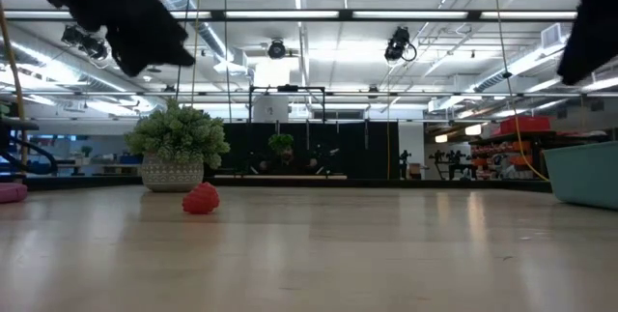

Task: Pick and placing Produce into tupperware
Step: Put the red strawberry into the green bin

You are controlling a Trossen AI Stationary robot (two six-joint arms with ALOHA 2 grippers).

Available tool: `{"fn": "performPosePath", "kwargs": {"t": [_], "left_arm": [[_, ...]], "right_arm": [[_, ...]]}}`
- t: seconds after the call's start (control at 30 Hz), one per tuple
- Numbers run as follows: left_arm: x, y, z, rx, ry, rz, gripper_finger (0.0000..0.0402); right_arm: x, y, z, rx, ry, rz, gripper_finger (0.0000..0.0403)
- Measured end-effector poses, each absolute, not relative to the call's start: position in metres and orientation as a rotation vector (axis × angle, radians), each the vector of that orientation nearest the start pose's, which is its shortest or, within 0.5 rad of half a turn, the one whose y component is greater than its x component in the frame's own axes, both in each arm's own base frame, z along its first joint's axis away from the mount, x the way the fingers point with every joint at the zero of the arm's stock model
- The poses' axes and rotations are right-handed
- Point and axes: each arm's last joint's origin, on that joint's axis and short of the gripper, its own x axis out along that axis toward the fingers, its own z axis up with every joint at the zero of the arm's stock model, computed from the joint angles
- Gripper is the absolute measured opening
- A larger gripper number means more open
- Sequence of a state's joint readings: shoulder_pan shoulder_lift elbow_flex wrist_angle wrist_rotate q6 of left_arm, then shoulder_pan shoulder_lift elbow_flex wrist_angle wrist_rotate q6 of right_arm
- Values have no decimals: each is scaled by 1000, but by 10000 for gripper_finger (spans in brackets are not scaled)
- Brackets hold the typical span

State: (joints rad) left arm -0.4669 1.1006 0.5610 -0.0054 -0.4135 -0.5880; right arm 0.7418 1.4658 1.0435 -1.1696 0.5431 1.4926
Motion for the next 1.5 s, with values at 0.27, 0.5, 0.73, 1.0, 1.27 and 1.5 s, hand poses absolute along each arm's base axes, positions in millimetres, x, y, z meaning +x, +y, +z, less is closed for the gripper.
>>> {"fn": "performPosePath", "kwargs": {"t": [0.27, 0.5, 0.73, 1.0, 1.27, 1.5], "left_arm": [[235, -108, 170, -300, 545, 97, 178], [248, -115, 135, -245, 610, 111, 181], [253, -119, 120, -191, 622, 96, 195], [254, -124, 111, -136, 637, 49, 218], [255, -123, 100, -126, 672, 67, 228], [257, -121, 98, -176, 667, 92, 211]], "right_arm": [[204, 160, 234, 306, 753, -608, 241], [215, 166, 240, 236, 603, -549, 240], [216, 167, 241, 212, 596, -534, 240], [216, 167, 241, 210, 596, -534, 239], [216, 167, 241, 209, 596, -534, 237], [216, 167, 241, 209, 595, -535, 236]]}}
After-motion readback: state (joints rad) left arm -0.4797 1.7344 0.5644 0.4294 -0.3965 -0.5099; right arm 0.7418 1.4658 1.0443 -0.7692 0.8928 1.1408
